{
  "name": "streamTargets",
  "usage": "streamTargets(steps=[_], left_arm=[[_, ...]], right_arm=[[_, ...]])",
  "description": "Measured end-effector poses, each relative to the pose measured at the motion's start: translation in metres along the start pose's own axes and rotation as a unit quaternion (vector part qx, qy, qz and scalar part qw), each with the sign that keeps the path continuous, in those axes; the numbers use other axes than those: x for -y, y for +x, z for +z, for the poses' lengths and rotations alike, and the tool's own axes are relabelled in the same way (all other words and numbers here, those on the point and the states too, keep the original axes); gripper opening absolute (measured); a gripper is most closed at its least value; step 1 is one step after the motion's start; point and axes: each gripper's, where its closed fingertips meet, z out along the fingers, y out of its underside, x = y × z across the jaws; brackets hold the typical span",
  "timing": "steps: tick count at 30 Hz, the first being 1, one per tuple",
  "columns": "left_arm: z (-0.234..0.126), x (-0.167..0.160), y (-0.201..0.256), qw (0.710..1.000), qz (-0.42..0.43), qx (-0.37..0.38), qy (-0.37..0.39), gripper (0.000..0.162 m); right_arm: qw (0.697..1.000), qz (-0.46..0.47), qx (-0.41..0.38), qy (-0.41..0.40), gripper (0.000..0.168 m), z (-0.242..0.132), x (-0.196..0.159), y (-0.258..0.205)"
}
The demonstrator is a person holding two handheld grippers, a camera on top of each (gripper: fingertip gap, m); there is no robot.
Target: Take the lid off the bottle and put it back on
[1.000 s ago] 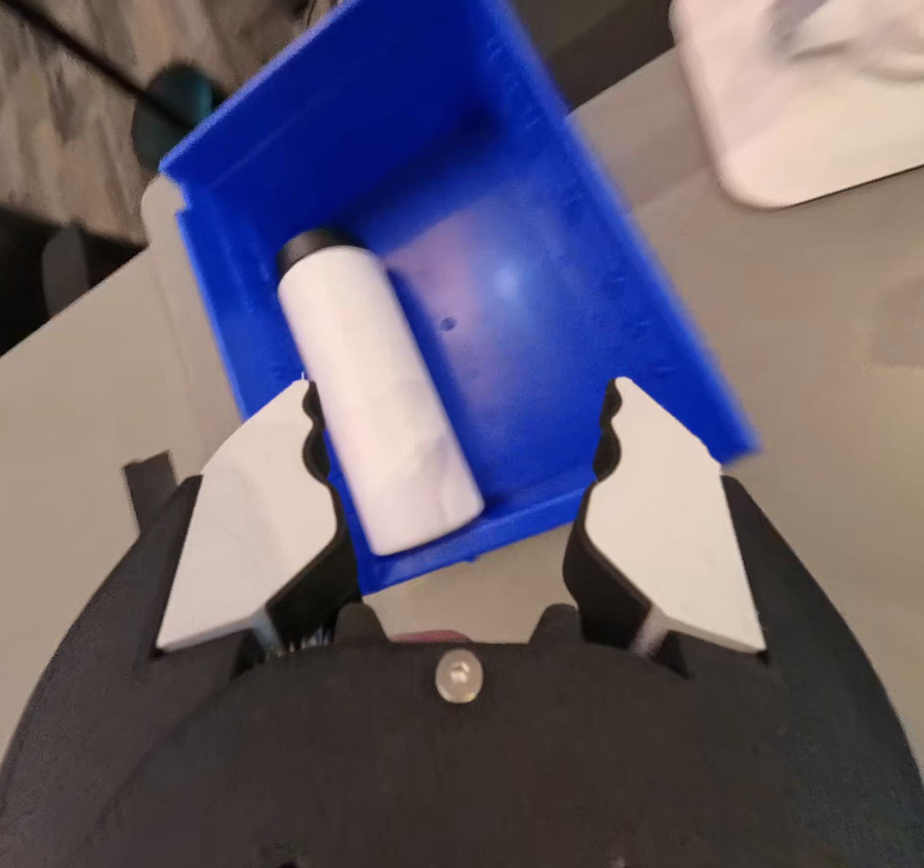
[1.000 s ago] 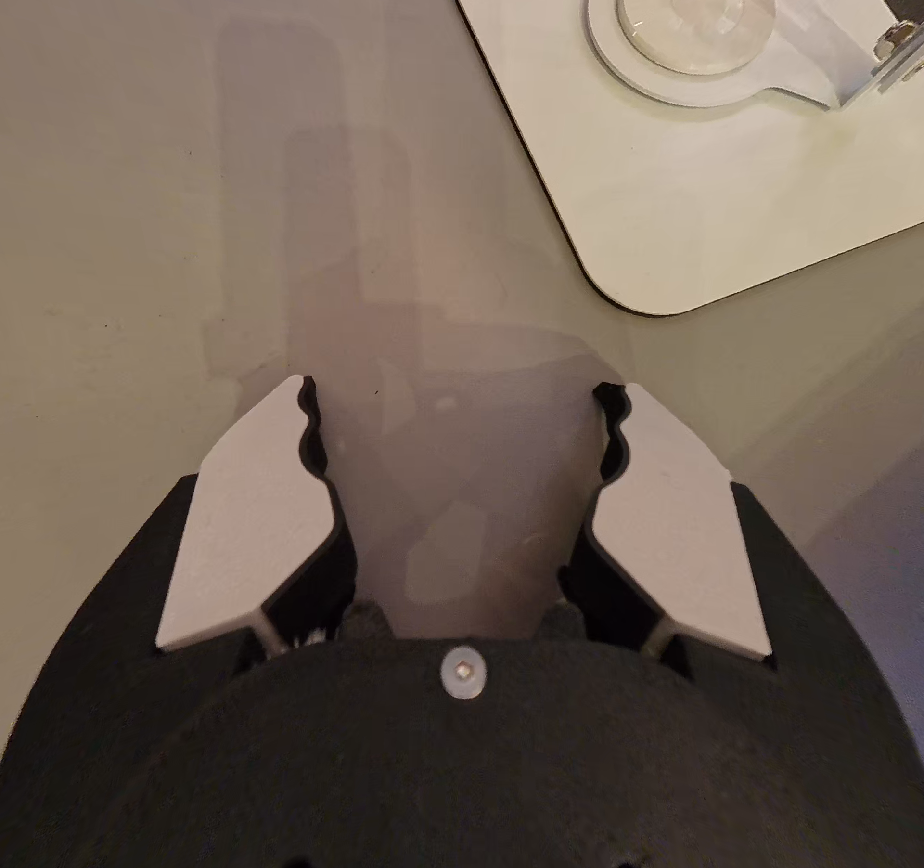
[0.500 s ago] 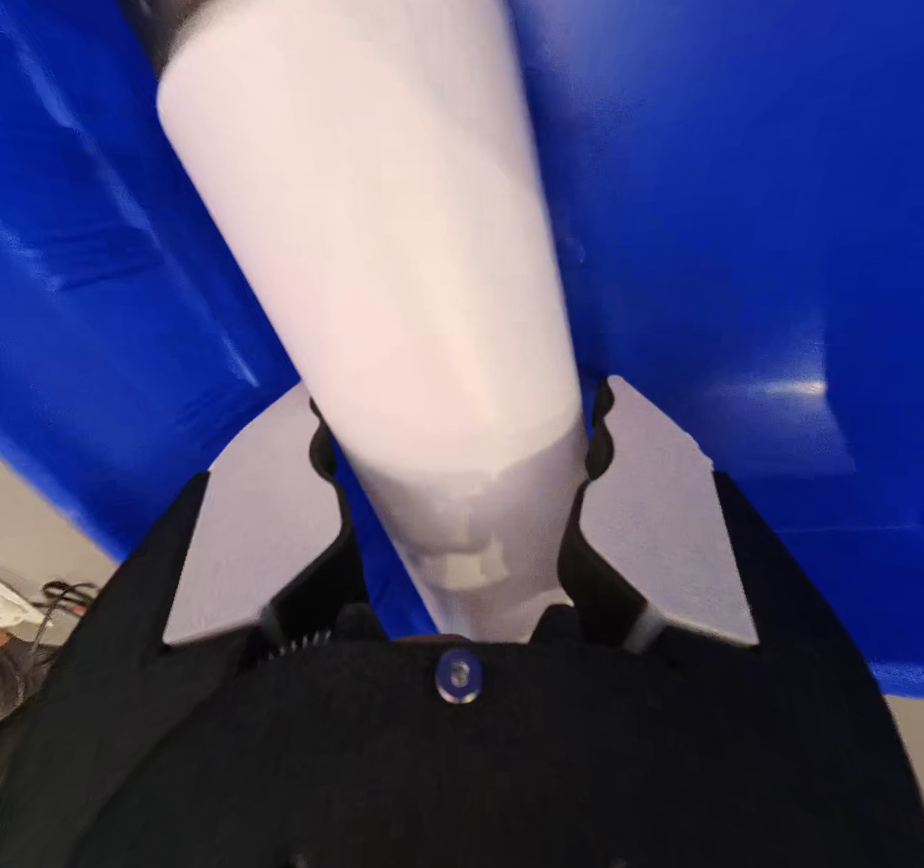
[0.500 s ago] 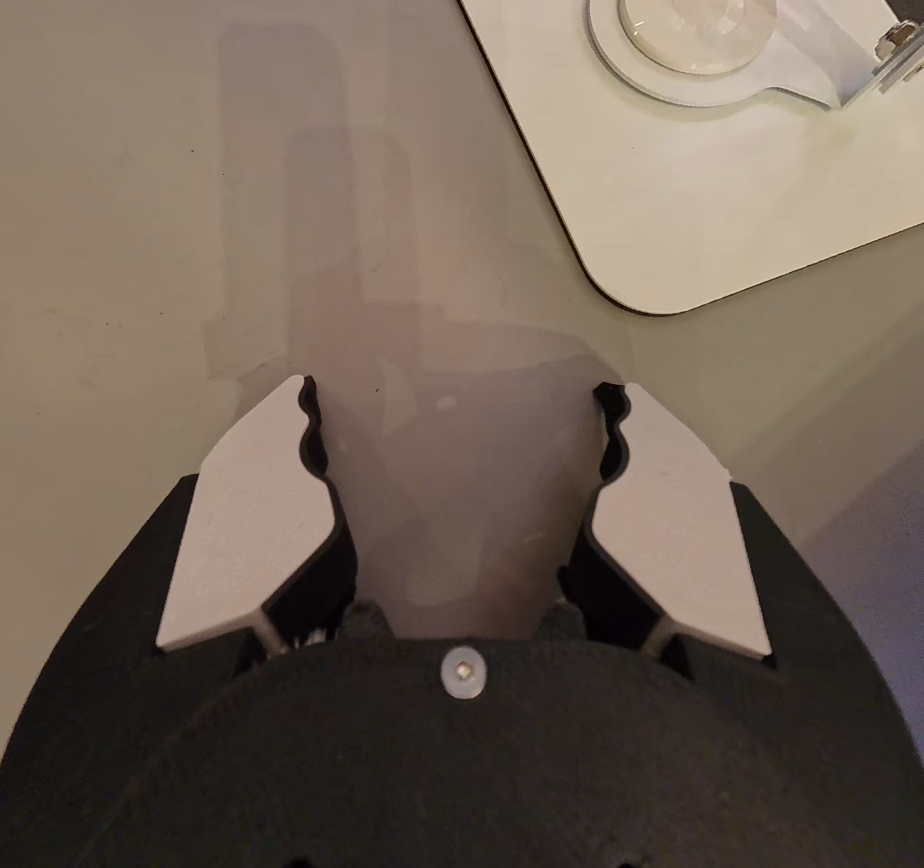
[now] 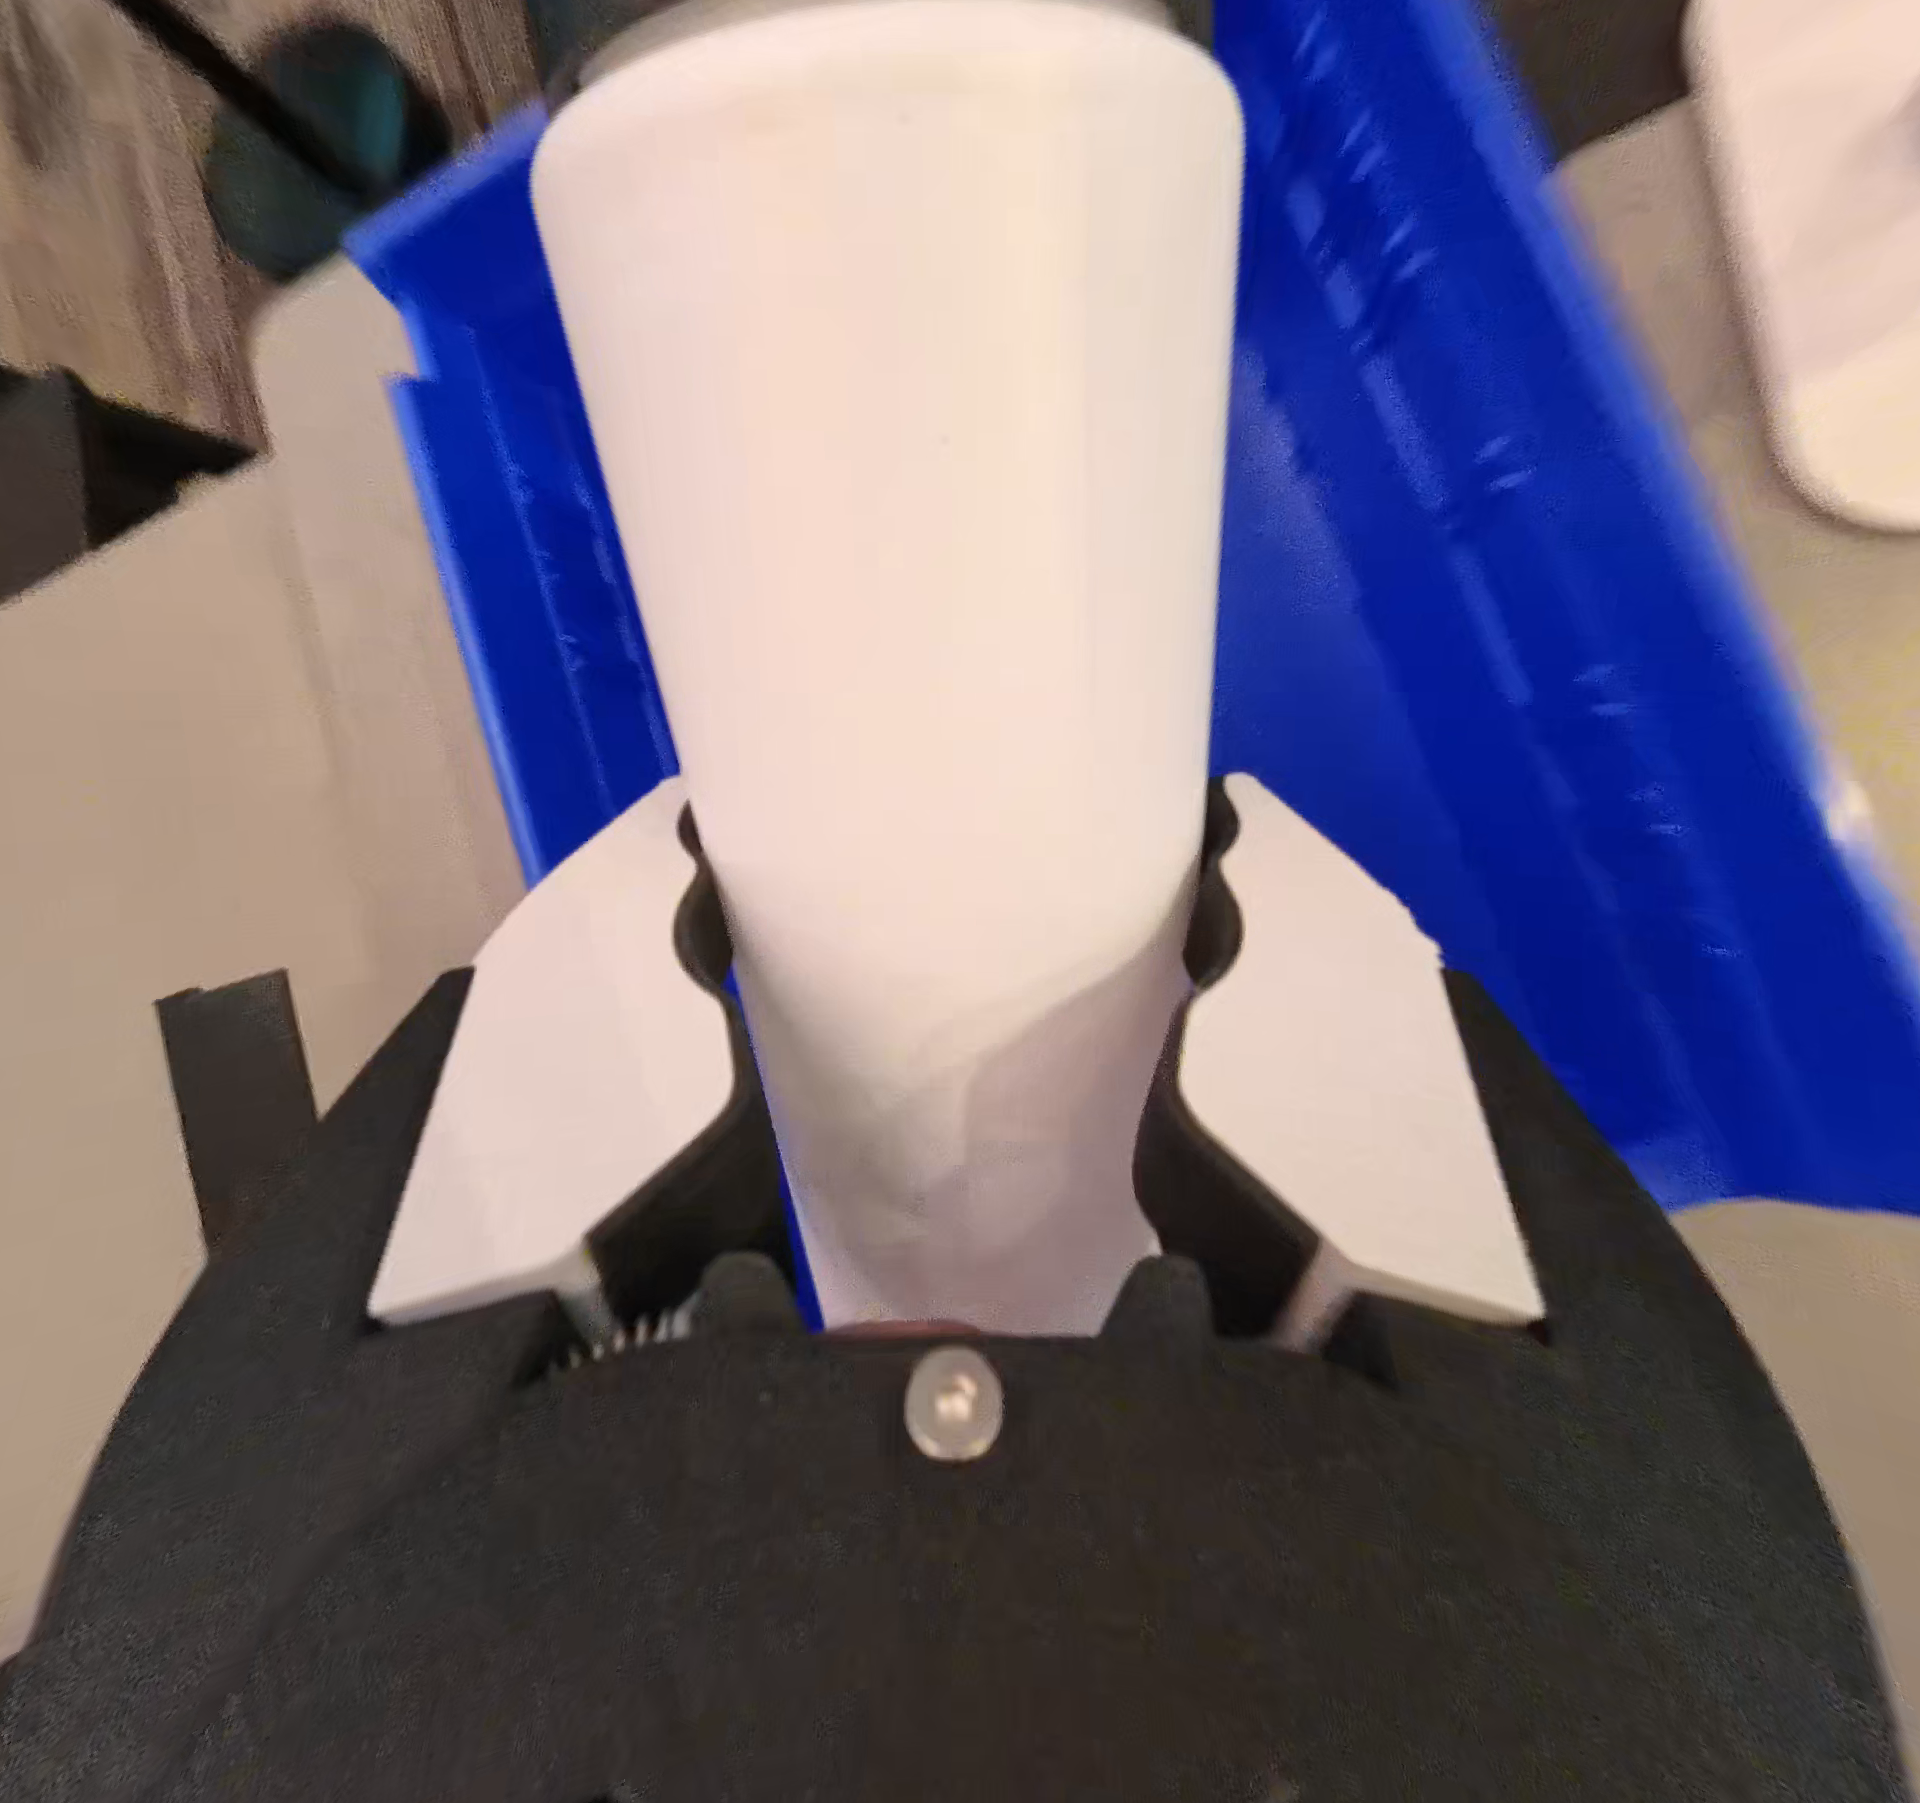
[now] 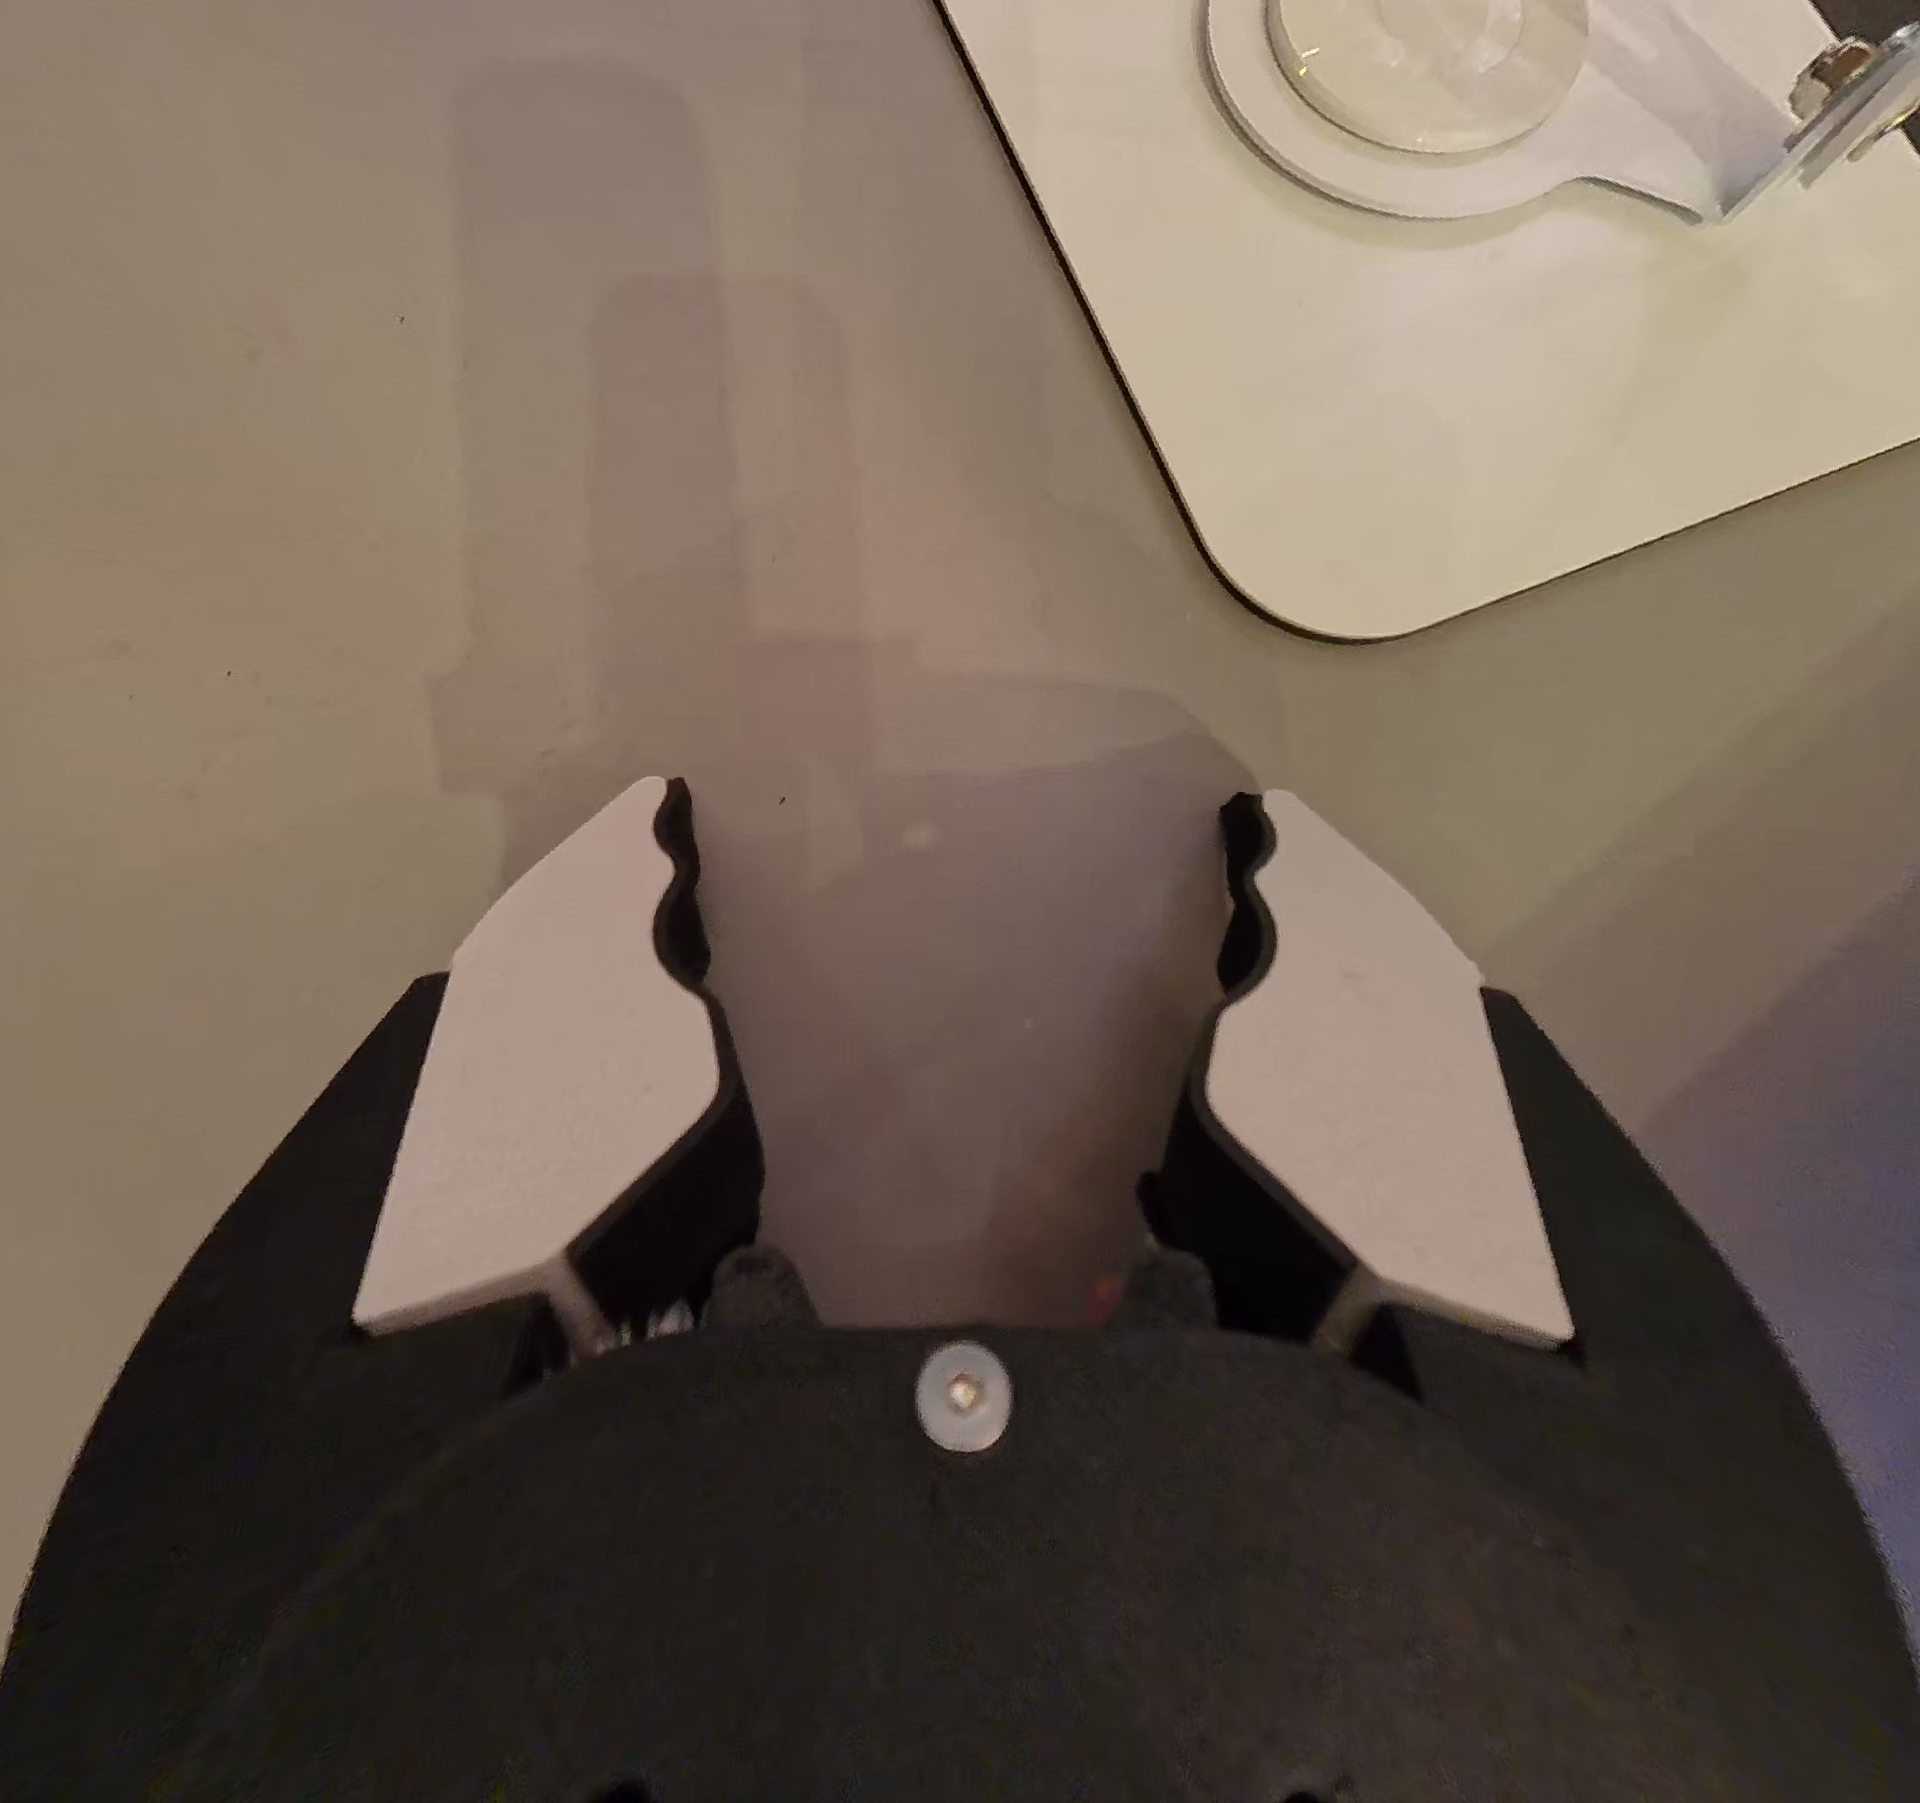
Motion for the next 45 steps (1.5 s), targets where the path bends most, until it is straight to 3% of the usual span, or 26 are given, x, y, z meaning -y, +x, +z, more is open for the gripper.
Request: streamTargets(steps=[3, 5, 8, 11, 15, 20, 21, 22, 28, 30, 33, 37, 45], left_arm=[[-0.051, 0.014, 0.017, 0.994, -0.021, -0.017, 0.101, 0.087], [-0.085, 0.027, 0.051, 0.979, -0.002, -0.068, 0.193, 0.087], [-0.129, 0.04, 0.108, 0.942, 0.041, -0.12, 0.312, 0.088], [-0.151, 0.049, 0.179, 0.901, 0.067, -0.195, 0.382, 0.088], [-0.149, 0.055, 0.28, 0.861, 0.109, -0.29, 0.404, 0.088], [-0.143, 0.059, 0.374, 0.825, 0.145, -0.375, 0.398, 0.088], [-0.138, 0.059, 0.385, 0.824, 0.156, -0.374, 0.396, 0.088], [-0.136, 0.057, 0.395, 0.822, 0.163, -0.382, 0.39, 0.088], [-0.132, 0.057, 0.421, 0.795, 0.155, -0.441, 0.388, 0.09], [-0.131, 0.057, 0.425, 0.793, 0.163, -0.446, 0.382, 0.111], [-0.131, 0.05, 0.439, 0.786, 0.188, -0.462, 0.364, 0.119], [-0.126, 0.04, 0.453, 0.78, 0.21, -0.466, 0.361, 0.101], [-0.118, 0.029, 0.467, 0.774, 0.232, -0.475, 0.348, 0.098]], right_arm=[[0.999, 0.021, 0.024, 0.008, 0.098, -0.004, 0.002, -0.005], [0.997, 0.043, 0.056, 0.029, 0.103, -0.012, 0.011, -0.012], [0.989, 0.042, 0.087, 0.11, 0.112, -0.04, 0.047, -0.025], [0.97, 0.031, 0.131, 0.202, 0.127, -0.079, 0.094, -0.05], [0.938, 0.014, 0.168, 0.302, 0.129, -0.122, 0.148, -0.081], [0.93, 0.007, 0.199, 0.308, 0.126, -0.13, 0.168, -0.094], [0.929, 0.006, 0.209, 0.306, 0.122, -0.13, 0.167, -0.095], [0.925, 0.002, 0.222, 0.307, 0.107, -0.133, 0.165, -0.096], [0.937, -0.026, 0.21, 0.277, 0.1, -0.137, 0.14, -0.089], [0.943, -0.039, 0.221, 0.245, 0.1, -0.134, 0.128, -0.094], [0.95, -0.06, 0.216, 0.22, 0.1, -0.132, 0.12, -0.099], [0.948, -0.082, 0.225, 0.21, 0.1, -0.123, 0.106, -0.106], [0.947, -0.081, 0.221, 0.221, 0.1, -0.121, 0.088, -0.106]])
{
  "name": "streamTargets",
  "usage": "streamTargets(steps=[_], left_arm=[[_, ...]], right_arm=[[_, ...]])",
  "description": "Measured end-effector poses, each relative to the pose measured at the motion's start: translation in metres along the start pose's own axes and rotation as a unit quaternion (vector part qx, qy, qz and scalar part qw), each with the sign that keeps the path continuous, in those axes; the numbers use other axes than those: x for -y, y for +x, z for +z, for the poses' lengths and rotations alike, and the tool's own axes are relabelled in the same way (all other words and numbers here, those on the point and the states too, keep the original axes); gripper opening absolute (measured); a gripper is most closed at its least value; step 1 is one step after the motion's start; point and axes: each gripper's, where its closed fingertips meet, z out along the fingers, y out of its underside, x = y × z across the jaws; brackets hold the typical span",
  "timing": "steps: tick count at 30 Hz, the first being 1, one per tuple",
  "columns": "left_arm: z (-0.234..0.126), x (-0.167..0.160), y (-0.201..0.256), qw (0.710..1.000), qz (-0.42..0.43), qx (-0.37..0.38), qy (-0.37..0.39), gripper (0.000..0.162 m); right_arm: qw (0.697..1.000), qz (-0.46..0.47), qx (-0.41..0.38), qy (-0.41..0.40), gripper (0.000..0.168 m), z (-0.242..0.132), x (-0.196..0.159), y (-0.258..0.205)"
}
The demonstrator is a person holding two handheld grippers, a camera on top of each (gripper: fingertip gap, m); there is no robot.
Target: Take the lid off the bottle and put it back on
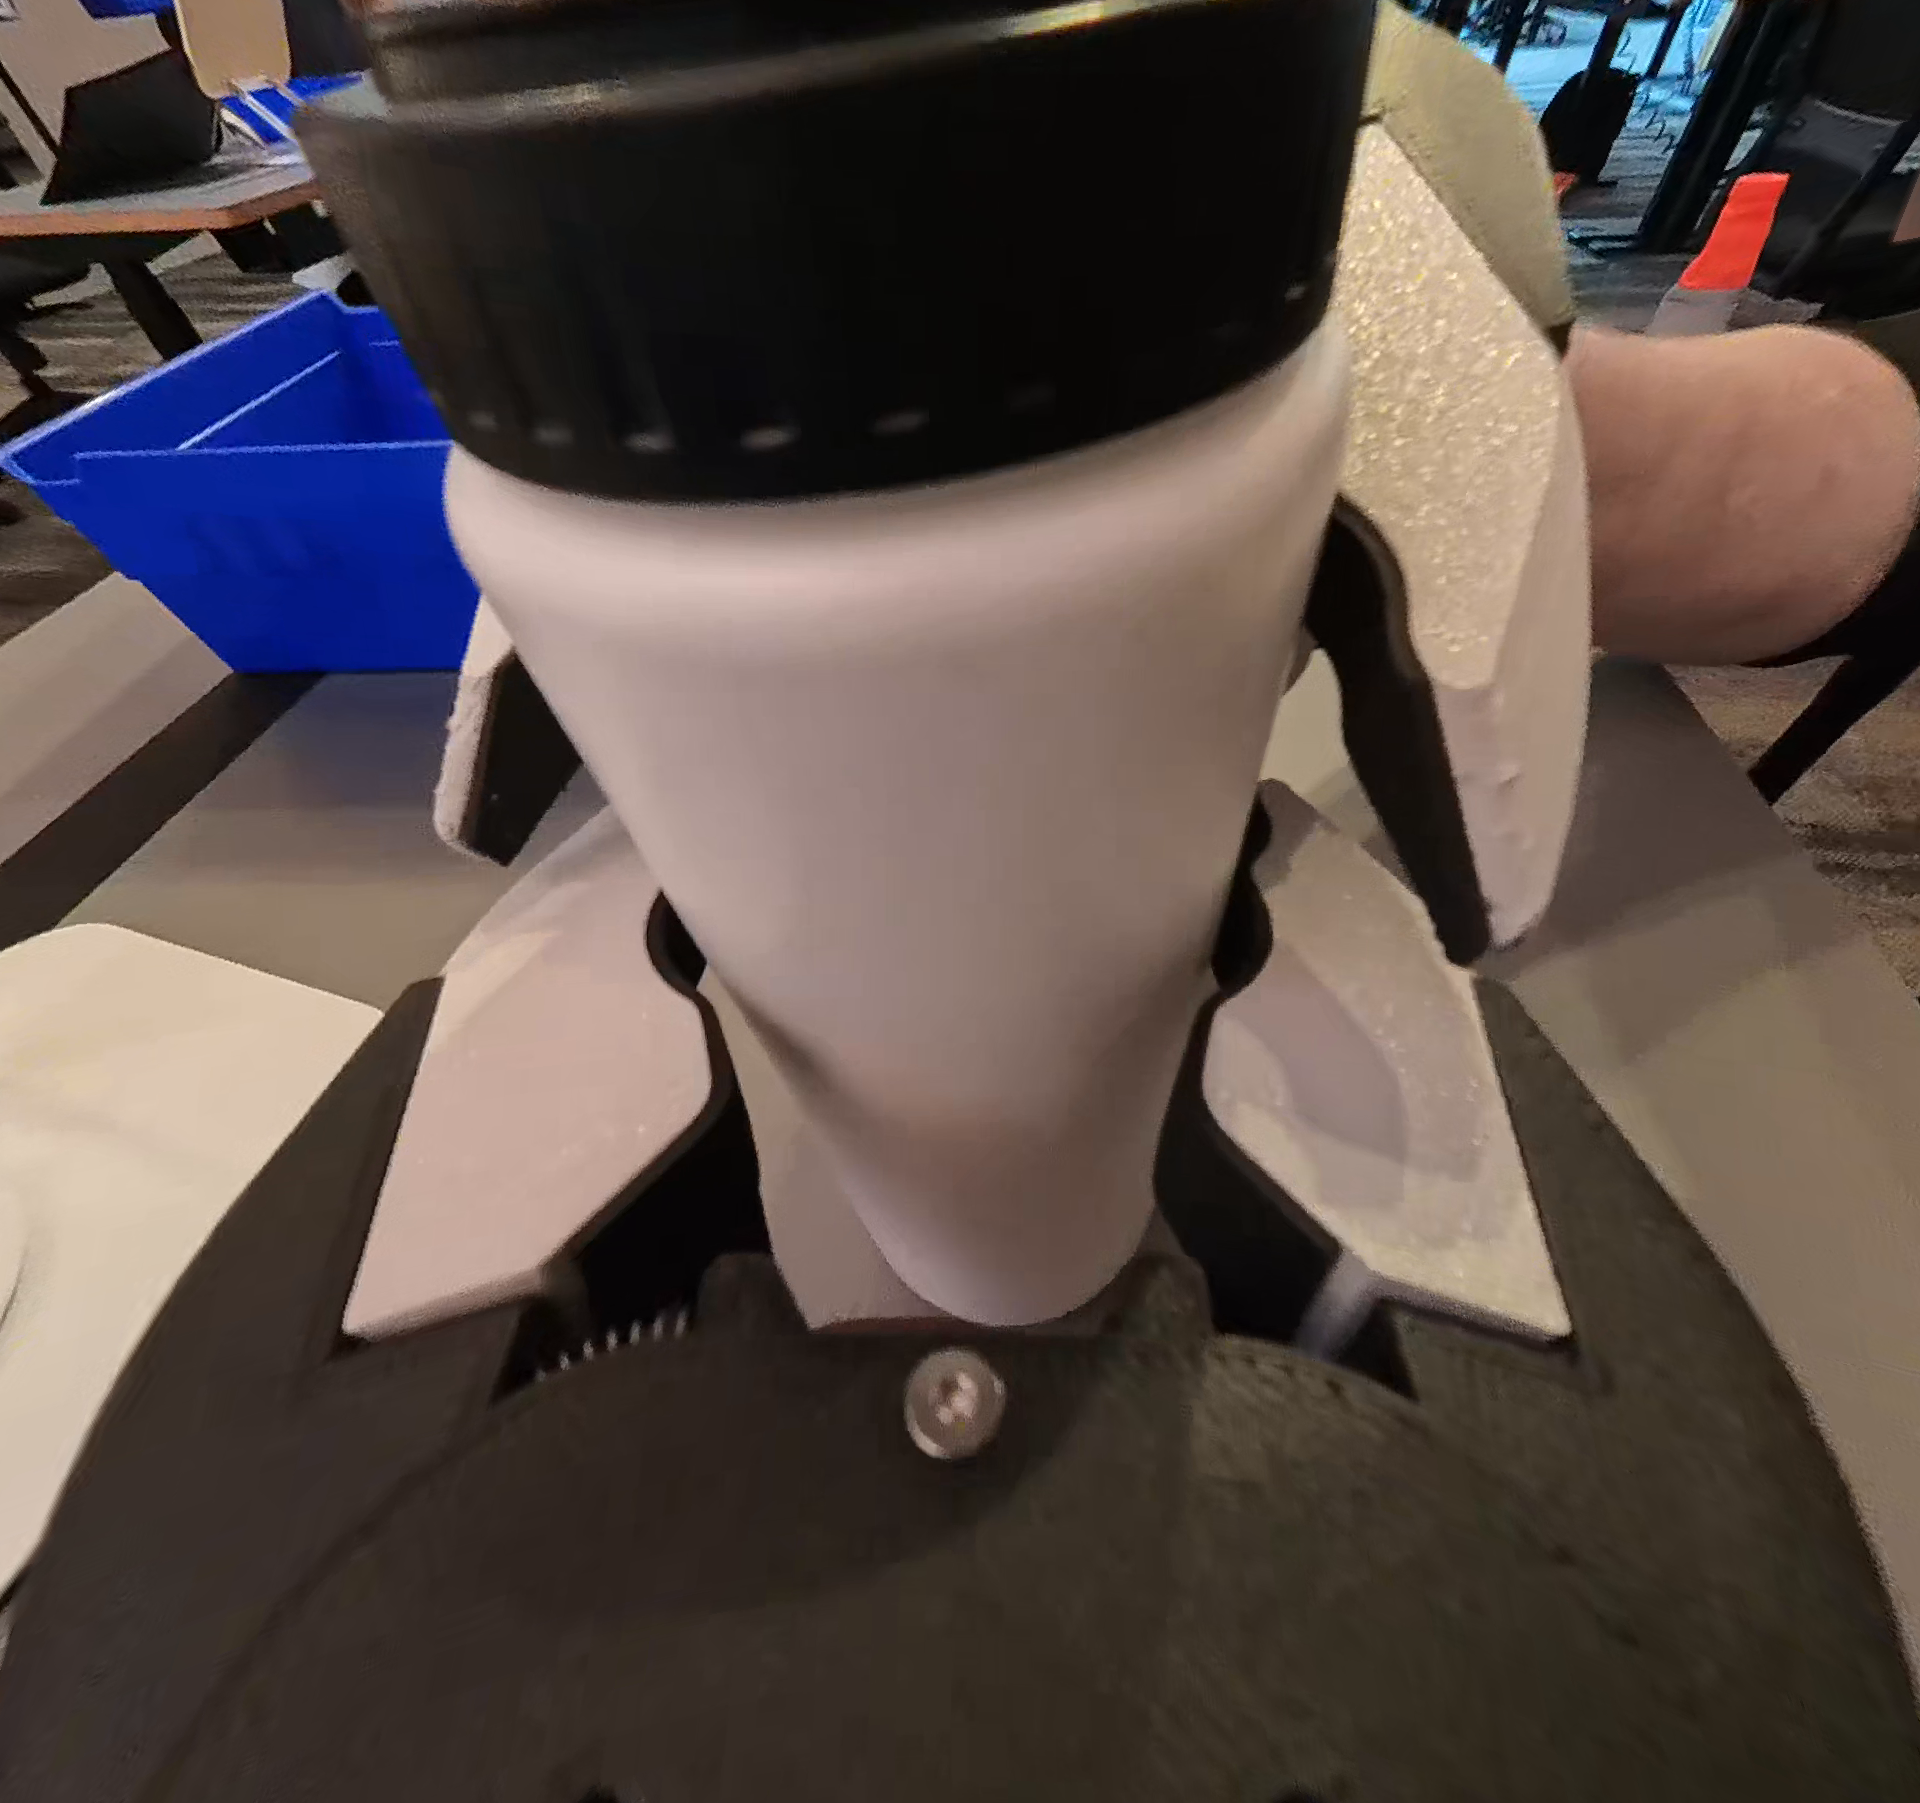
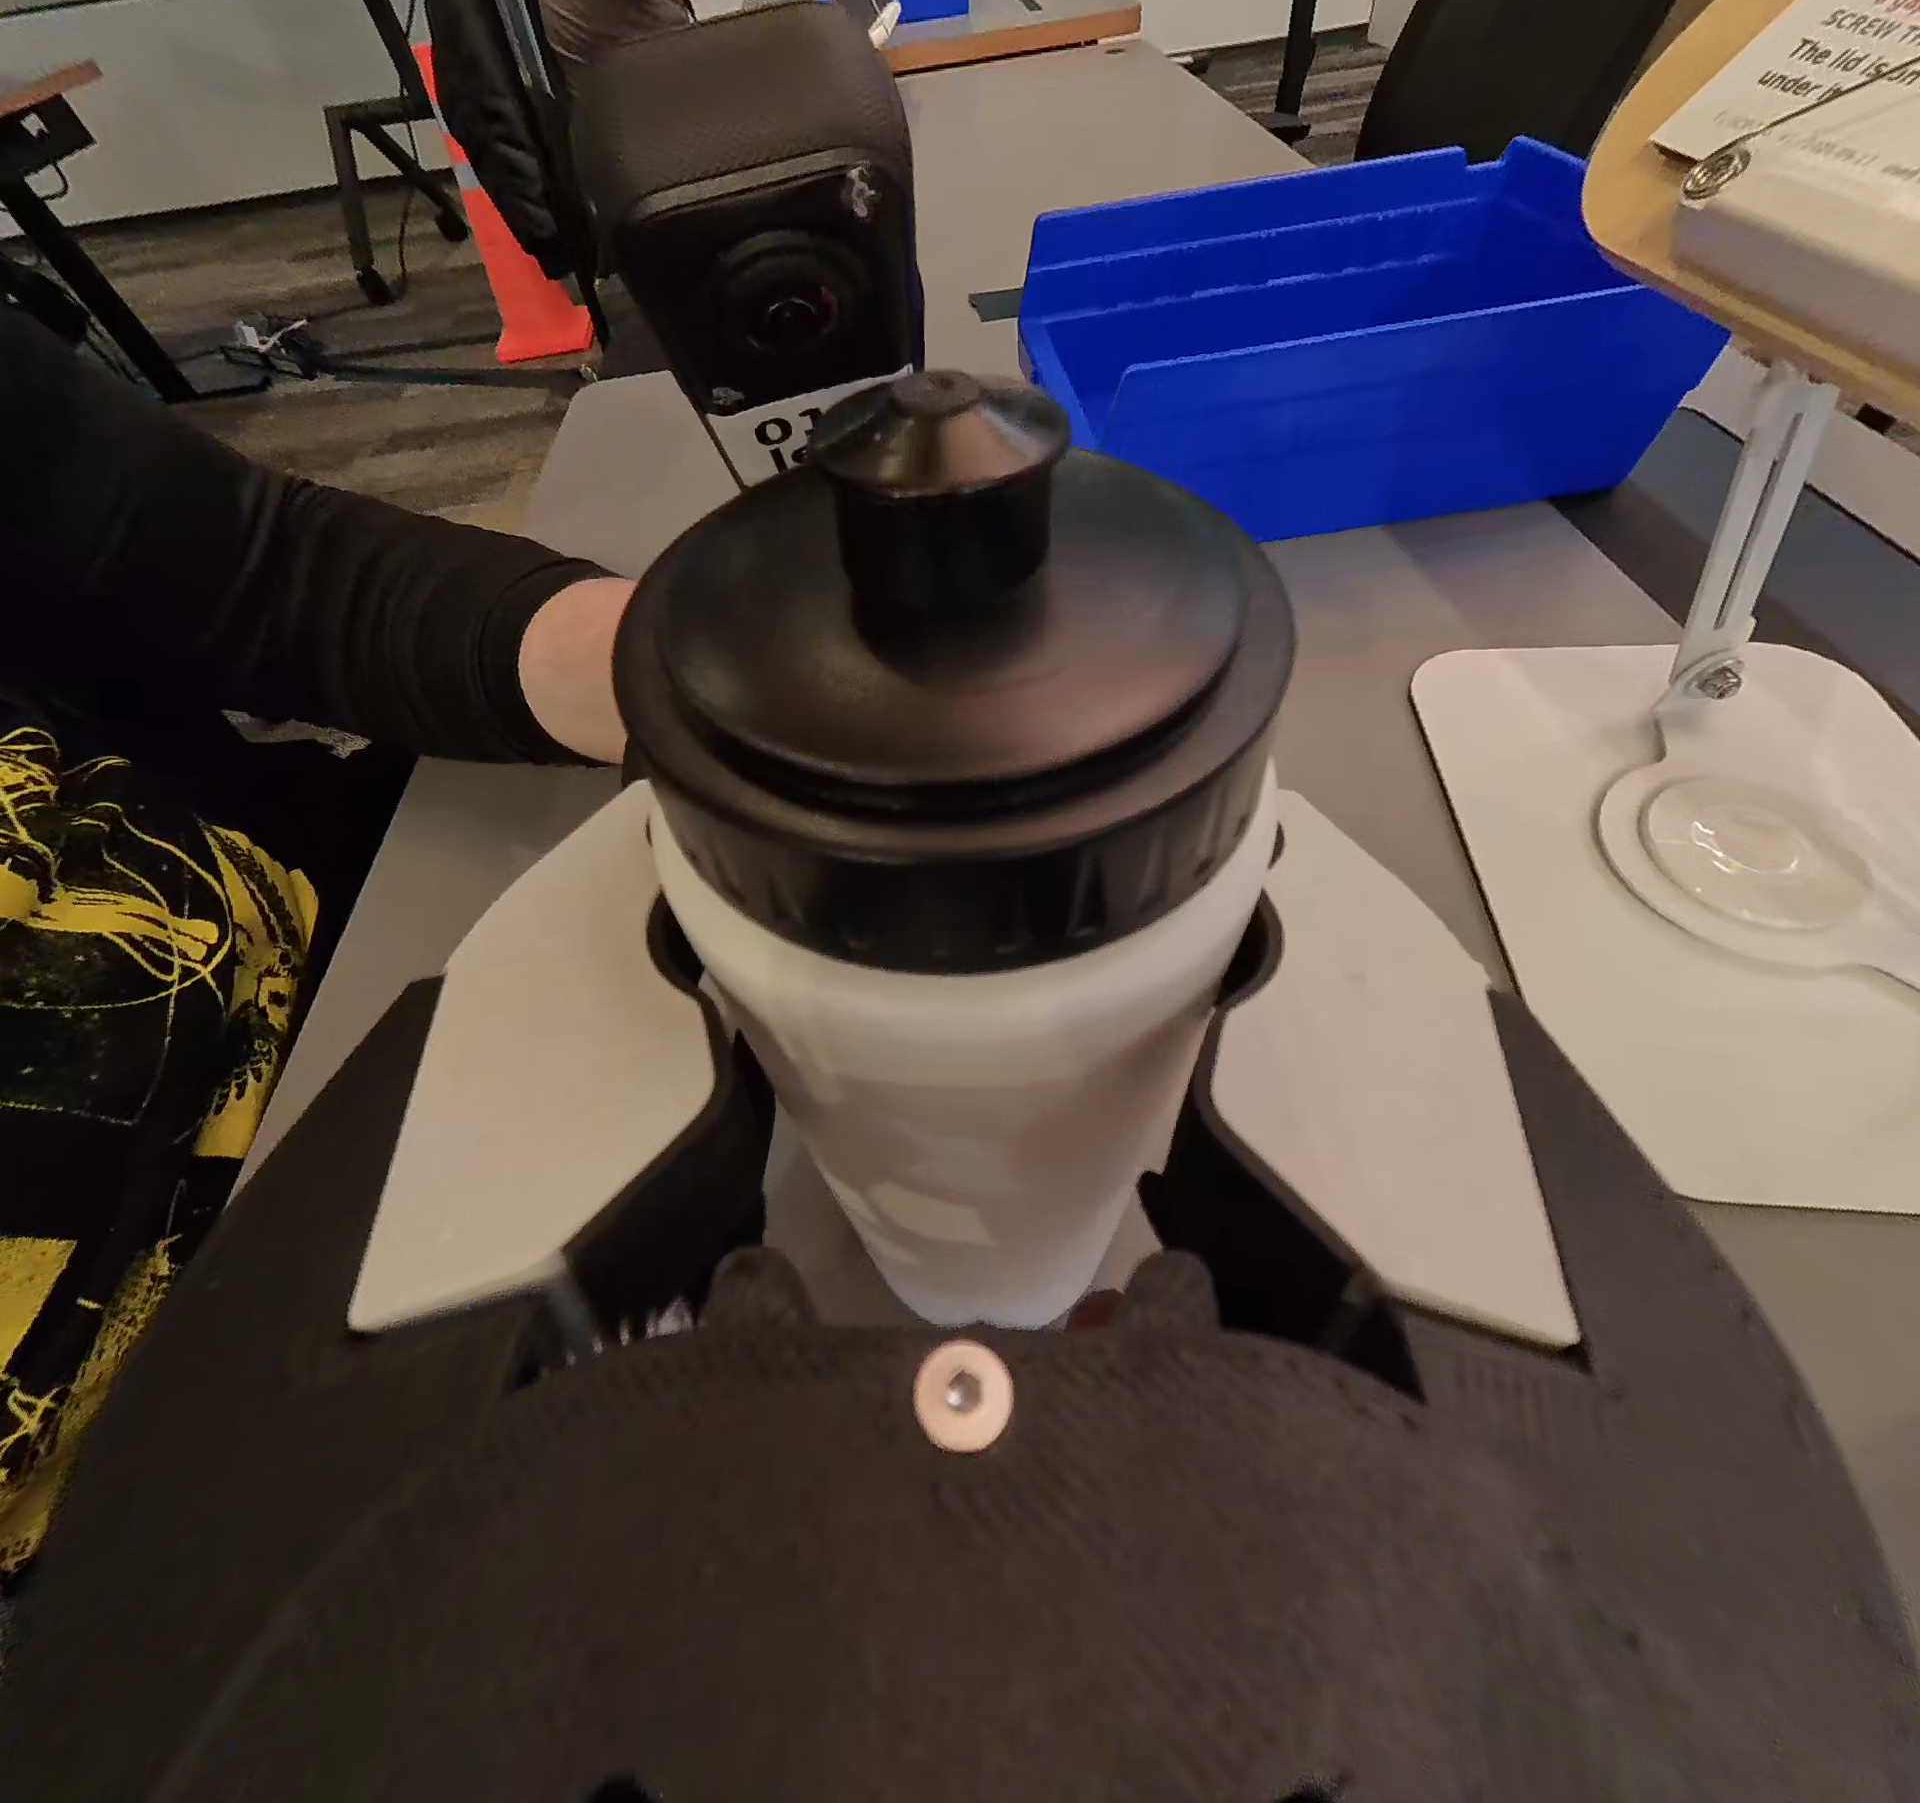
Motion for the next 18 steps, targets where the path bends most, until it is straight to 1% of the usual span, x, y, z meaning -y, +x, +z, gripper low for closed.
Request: streamTargets(steps=[3, 4, 5, 8, 10, 12, 13, 14, 16, 18], left_arm=[[0.003, -0.002, -0.002, 1.0, 0.01, 0.01, -0.011, 0.096], [0.003, -0.002, -0.001, 1.0, 0.013, 0.013, -0.014, 0.096], [0.003, -0.002, -0.001, 1.0, 0.015, 0.016, -0.018, 0.096], [0.003, -0.002, -0.001, 1.0, 0.012, 0.017, -0.016, 0.096], [0.003, -0.002, -0.001, 1.0, 0.013, 0.017, -0.017, 0.096], [0.005, -0.001, -0.001, 1.0, 0.011, 0.018, -0.015, 0.096], [0.005, -0.001, -0.001, 1.0, 0.012, 0.018, -0.016, 0.096], [0.006, -0.001, -0.001, 1.0, 0.012, 0.018, -0.017, 0.096], [0.006, -0.001, -0.001, 1.0, 0.011, 0.019, -0.016, 0.096], [0.006, -0.001, 0.0, 1.0, 0.011, 0.018, -0.015, 0.096]], right_arm=[[1.0, 0.011, -0.004, -0.01, 0.103, -0.007, -0.001, -0.001], [1.0, 0.017, -0.007, -0.01, 0.106, -0.013, 0.001, -0.001], [1.0, 0.022, -0.015, -0.014, 0.11, -0.02, 0.005, 0.0], [0.997, 0.035, -0.043, -0.05, 0.11, -0.044, 0.023, -0.003], [0.991, 0.038, -0.07, -0.104, 0.11, -0.055, 0.034, -0.003], [0.983, 0.041, -0.081, -0.161, 0.109, -0.058, 0.043, -0.007], [0.976, 0.049, -0.085, -0.196, 0.103, -0.059, 0.044, -0.009], [0.967, 0.057, -0.091, -0.232, 0.1, -0.058, 0.043, -0.01], [0.945, 0.069, -0.105, -0.303, 0.1, -0.058, 0.036, -0.009], [0.926, 0.079, -0.104, -0.354, 0.093, -0.057, 0.03, -0.01]])
